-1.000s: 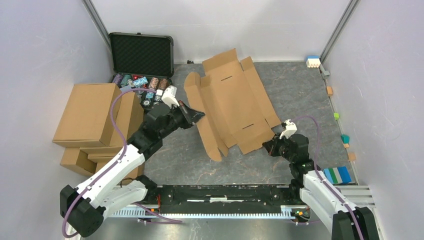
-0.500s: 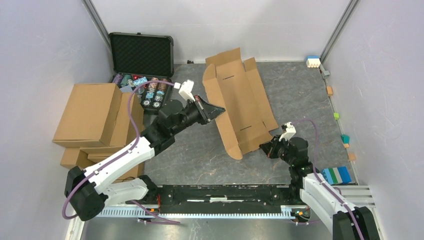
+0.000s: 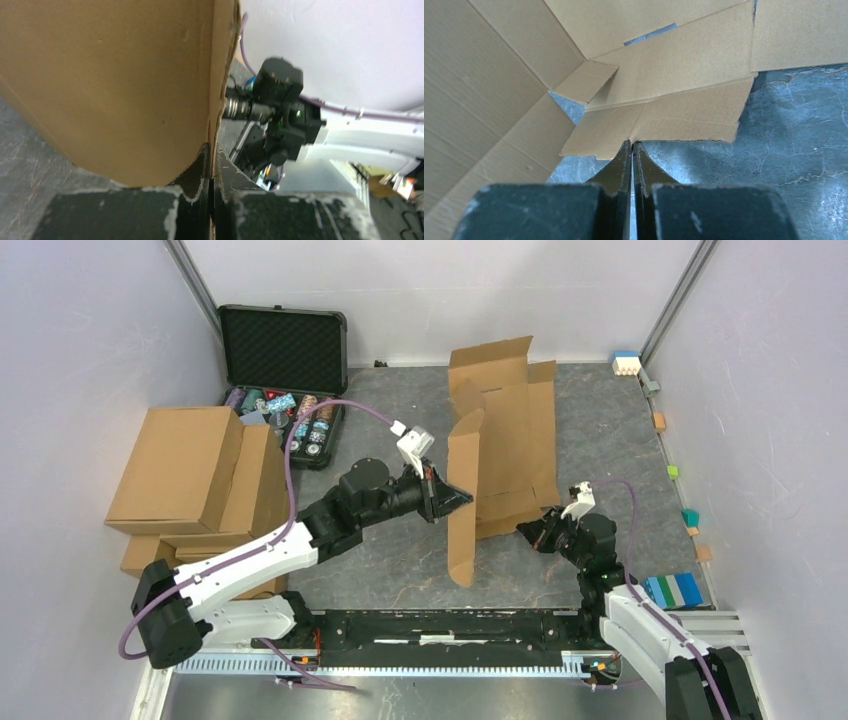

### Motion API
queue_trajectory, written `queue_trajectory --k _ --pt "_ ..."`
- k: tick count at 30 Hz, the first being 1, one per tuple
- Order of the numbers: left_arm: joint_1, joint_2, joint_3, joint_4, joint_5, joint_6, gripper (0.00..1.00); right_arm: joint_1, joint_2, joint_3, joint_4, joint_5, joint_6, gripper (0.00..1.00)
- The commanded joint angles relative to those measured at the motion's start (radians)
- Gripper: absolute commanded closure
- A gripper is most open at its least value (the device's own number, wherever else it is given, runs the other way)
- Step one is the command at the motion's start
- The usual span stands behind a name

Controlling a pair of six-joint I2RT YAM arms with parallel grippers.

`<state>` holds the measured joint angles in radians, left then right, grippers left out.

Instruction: Fold the paper box

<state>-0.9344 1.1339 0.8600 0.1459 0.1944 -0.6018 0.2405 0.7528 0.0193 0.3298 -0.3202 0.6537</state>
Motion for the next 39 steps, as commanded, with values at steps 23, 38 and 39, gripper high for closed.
queue_trajectory --k 23,38,39 --pt "-0.182 -0.081 -0.041 -0.339 0.039 0.514 0.98 0.127 0.061 -0.061 0.27 0.015 0.135 0.91" --pt "-0.183 -0.176 -0.231 -0.25 -0.137 0.518 0.98 0.268 0.076 0.103 -0.024 0.102 -0.151 0.52" --pt "-0.184 -0.181 -0.233 -0.252 -0.14 0.522 0.98 0.267 0.05 0.142 -0.098 0.128 -0.179 0.48"
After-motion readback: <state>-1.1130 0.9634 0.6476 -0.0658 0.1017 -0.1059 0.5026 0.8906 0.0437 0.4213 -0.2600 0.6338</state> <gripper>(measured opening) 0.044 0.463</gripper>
